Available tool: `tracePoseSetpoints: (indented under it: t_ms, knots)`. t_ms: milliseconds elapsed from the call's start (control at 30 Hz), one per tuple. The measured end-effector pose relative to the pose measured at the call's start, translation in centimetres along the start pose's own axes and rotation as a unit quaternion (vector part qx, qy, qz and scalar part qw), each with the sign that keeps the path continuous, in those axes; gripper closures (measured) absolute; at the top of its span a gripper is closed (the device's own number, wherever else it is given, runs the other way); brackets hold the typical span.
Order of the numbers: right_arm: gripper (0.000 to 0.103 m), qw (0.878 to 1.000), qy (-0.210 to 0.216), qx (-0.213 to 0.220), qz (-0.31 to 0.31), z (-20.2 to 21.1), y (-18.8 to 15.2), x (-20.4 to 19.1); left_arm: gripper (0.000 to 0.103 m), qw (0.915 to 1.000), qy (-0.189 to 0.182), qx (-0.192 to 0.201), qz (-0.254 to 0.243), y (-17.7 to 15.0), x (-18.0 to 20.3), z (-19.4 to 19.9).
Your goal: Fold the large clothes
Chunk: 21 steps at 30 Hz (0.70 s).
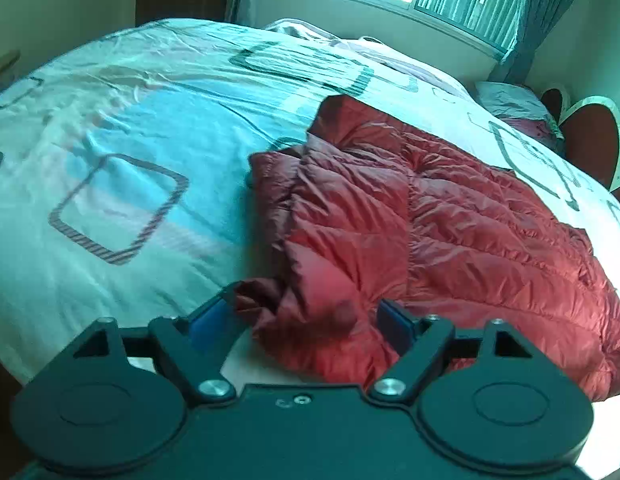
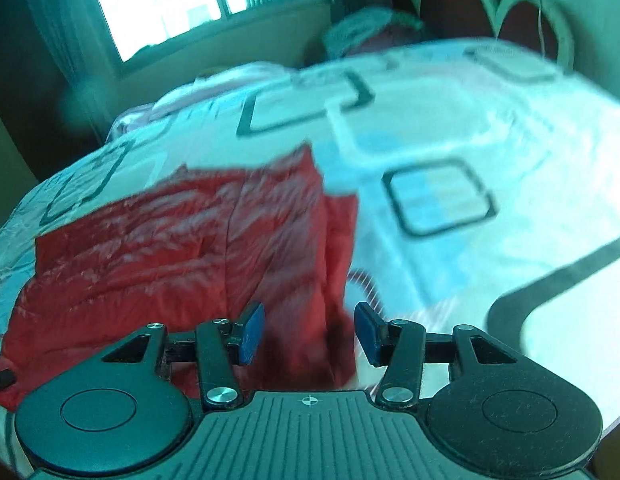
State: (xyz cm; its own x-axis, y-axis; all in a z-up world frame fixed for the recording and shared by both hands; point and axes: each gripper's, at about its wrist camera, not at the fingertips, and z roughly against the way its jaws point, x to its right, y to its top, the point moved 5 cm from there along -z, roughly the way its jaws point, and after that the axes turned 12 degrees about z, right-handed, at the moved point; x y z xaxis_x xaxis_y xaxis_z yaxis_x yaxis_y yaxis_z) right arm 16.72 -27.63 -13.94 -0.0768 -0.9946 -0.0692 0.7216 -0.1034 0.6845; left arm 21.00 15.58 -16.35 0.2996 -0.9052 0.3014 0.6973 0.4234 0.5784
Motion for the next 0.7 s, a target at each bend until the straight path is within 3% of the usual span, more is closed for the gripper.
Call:
tracePoseSetpoints:
  t_ms: [100, 267, 700]
  knots:
    - [0.053, 1.000, -0.002, 0.019, 0.018, 0.7, 0.8, -0.6, 0.020, 0.9999, 0.001, 0.008, 0.012, 0.2, -0.3, 0.9]
    - [0.053, 0.998, 0.030, 0.036, 0.044, 0.6, 2.2, -3.5, 0.017, 0.9998, 0.001, 0.020, 0.004, 1.3, 0.1, 1.2]
    - [0.053, 0.988, 0.087, 0.034, 0.120, -4.1, 3.6, -12.7, 0.015, 0.9997, 0.019, 0.009, 0.010, 3.6, 0.0, -1.4]
